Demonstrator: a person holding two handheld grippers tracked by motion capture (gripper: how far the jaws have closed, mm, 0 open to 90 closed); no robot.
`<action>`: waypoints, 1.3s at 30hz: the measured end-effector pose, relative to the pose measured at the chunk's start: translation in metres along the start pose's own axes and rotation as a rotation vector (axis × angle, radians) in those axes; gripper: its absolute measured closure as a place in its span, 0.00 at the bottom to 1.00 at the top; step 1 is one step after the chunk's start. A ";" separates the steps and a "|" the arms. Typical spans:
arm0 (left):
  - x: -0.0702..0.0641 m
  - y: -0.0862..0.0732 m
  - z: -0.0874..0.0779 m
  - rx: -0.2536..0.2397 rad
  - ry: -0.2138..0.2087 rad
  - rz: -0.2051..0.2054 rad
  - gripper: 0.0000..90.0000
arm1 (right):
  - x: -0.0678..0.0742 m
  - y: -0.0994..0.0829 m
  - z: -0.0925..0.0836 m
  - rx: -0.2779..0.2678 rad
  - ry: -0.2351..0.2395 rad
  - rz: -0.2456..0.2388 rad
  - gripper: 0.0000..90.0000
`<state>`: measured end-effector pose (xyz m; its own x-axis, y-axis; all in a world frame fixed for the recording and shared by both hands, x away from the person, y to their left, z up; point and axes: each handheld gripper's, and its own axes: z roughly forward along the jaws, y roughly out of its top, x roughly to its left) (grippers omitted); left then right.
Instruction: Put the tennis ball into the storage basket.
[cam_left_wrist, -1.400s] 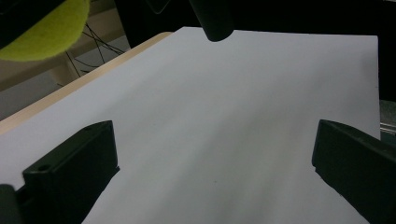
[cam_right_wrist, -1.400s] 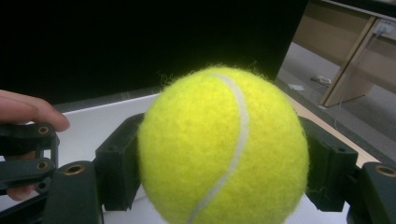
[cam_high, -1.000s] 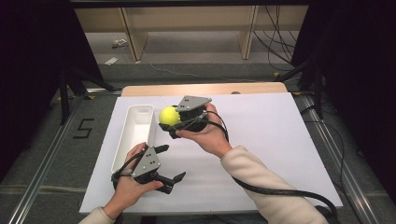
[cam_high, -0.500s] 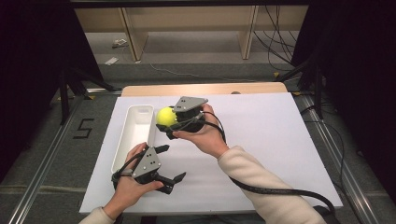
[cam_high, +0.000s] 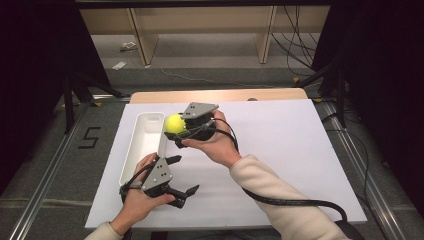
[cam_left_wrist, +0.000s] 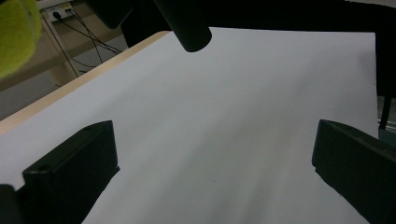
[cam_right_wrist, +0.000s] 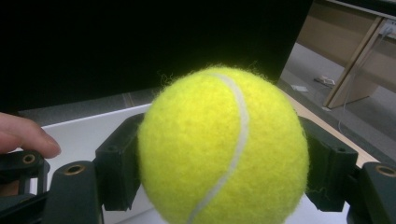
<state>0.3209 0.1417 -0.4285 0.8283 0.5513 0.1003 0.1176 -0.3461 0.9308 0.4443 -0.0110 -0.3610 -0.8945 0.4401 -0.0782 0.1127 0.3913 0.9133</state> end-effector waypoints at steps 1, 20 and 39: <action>0.000 0.000 0.000 0.000 0.001 0.000 0.00 | 0.000 0.000 0.000 0.000 0.000 0.000 0.30; 0.000 0.000 -0.001 -0.002 0.004 0.001 0.00 | 0.003 0.006 0.009 0.003 0.015 -0.003 0.30; 0.000 0.000 -0.001 -0.002 0.004 0.003 0.00 | 0.003 0.010 0.017 0.014 0.020 -0.009 0.30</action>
<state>0.3205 0.1420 -0.4278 0.8265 0.5531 0.1047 0.1140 -0.3466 0.9310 0.4500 0.0078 -0.3591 -0.9040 0.4204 -0.0781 0.1105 0.4061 0.9071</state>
